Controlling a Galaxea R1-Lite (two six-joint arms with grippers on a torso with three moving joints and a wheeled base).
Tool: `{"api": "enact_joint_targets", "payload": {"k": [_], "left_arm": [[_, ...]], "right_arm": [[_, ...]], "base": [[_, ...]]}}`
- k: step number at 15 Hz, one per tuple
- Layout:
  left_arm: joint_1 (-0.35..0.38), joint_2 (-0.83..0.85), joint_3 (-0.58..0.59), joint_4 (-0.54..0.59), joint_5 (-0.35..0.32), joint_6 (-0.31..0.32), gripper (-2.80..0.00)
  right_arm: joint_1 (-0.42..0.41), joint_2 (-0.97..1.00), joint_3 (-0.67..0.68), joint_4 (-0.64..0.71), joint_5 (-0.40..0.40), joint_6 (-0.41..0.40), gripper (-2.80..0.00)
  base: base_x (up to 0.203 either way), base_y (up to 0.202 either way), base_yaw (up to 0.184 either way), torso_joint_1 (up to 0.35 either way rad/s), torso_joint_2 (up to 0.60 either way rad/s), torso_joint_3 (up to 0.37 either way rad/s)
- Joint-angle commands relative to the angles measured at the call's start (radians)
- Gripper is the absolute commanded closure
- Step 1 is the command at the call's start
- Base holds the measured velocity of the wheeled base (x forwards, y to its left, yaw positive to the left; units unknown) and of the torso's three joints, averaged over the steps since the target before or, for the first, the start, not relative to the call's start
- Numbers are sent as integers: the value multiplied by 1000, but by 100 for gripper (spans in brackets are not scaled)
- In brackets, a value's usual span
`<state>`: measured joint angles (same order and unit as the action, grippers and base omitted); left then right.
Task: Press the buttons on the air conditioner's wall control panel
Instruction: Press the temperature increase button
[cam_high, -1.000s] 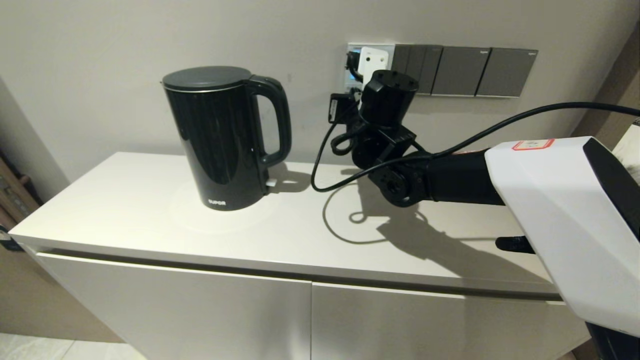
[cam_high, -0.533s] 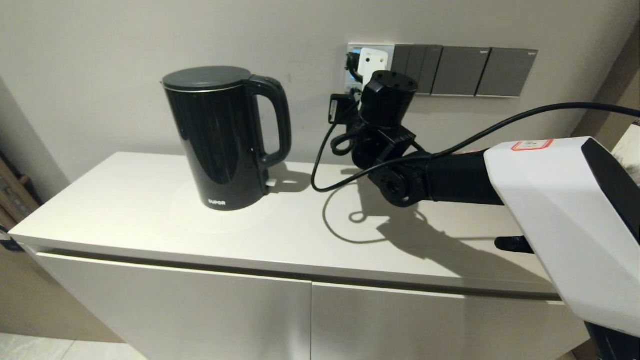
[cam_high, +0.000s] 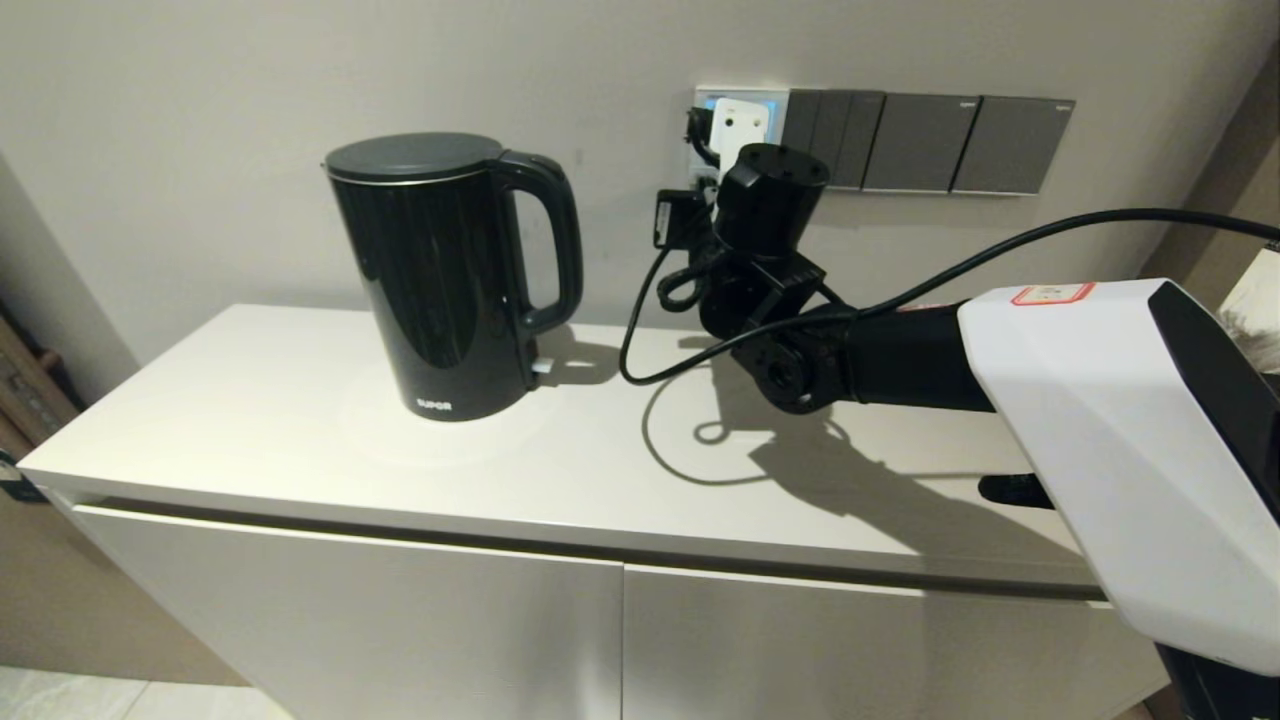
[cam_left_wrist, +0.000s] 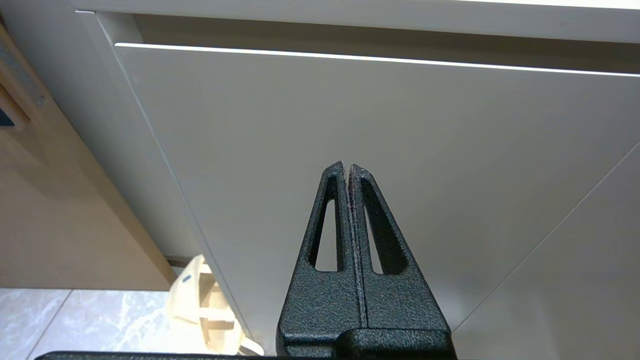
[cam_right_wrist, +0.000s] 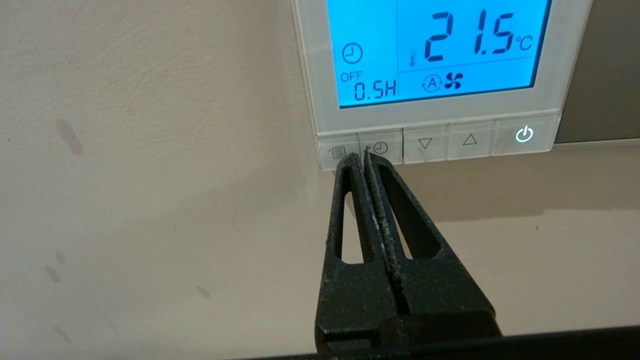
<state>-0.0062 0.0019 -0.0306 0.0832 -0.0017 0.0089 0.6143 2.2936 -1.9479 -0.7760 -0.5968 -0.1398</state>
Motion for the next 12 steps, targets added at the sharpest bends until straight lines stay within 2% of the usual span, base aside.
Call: {"api": "enact_joint_targets", "payload": {"k": [1, 6, 12], "left_arm": [[0, 0, 0, 1, -1, 0, 0], [2, 0, 0, 1, 0, 0, 0], [0, 0, 0, 1, 0, 0, 0]], "right_arm": [[-11, 4, 0, -5, -3, -1, 0], [-8, -13, 18, -18, -4, -1, 0], [25, -83, 114, -69, -13, -14, 0]], "base": [[0, 0, 0, 0, 0, 0], [0, 0, 0, 0, 0, 0], [0, 0, 0, 0, 0, 0]]}}
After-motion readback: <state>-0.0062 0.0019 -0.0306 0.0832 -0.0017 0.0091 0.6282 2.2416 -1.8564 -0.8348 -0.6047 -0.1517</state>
